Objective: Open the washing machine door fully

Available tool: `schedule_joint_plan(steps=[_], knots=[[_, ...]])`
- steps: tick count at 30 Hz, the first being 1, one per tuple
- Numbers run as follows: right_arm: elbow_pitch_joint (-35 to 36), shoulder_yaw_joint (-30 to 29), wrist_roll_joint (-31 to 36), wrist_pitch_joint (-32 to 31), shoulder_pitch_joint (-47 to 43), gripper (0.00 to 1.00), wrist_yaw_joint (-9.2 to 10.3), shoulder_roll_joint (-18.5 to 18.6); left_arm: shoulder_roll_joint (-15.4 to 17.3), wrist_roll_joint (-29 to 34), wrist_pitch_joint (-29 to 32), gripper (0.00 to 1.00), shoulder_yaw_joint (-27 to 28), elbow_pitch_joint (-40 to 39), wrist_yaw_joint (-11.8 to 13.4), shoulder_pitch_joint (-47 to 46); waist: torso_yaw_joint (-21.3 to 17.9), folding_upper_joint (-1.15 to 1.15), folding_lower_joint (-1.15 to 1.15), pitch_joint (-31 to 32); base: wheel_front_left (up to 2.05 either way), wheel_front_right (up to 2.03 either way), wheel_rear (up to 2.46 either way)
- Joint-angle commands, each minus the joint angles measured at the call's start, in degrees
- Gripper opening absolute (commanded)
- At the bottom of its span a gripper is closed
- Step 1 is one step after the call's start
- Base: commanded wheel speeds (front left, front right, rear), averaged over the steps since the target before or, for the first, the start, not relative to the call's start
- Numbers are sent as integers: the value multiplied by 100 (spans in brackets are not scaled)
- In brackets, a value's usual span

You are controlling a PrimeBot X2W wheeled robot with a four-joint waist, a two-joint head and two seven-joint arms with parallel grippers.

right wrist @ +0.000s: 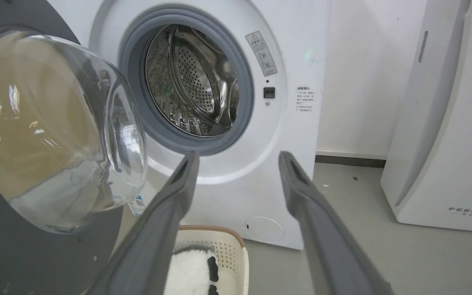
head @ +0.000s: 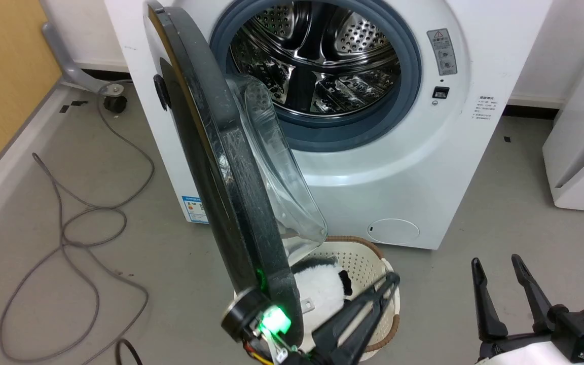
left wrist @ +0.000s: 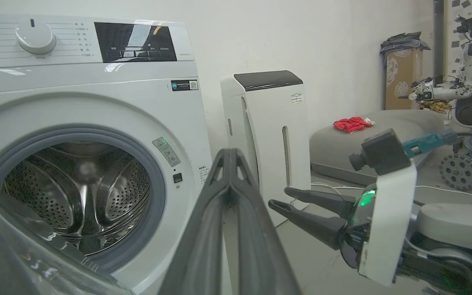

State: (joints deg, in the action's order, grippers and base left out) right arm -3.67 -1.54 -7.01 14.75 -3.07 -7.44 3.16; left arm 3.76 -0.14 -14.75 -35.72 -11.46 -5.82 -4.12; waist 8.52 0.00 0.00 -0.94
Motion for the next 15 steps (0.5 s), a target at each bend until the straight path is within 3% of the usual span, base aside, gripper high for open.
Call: schedule_joint_plan(steps=[1,15], knots=[[-28,3,23,25,-53,100,-5,-28,30,-25,-25,0,-59,87,-21,130,9,0,0,-2,0,0,0],[-125,-53,-14,25,-33,100,-5,-28,125,-133,-25,0,174,645,309,425,123,0,0,-64,0,0,0]])
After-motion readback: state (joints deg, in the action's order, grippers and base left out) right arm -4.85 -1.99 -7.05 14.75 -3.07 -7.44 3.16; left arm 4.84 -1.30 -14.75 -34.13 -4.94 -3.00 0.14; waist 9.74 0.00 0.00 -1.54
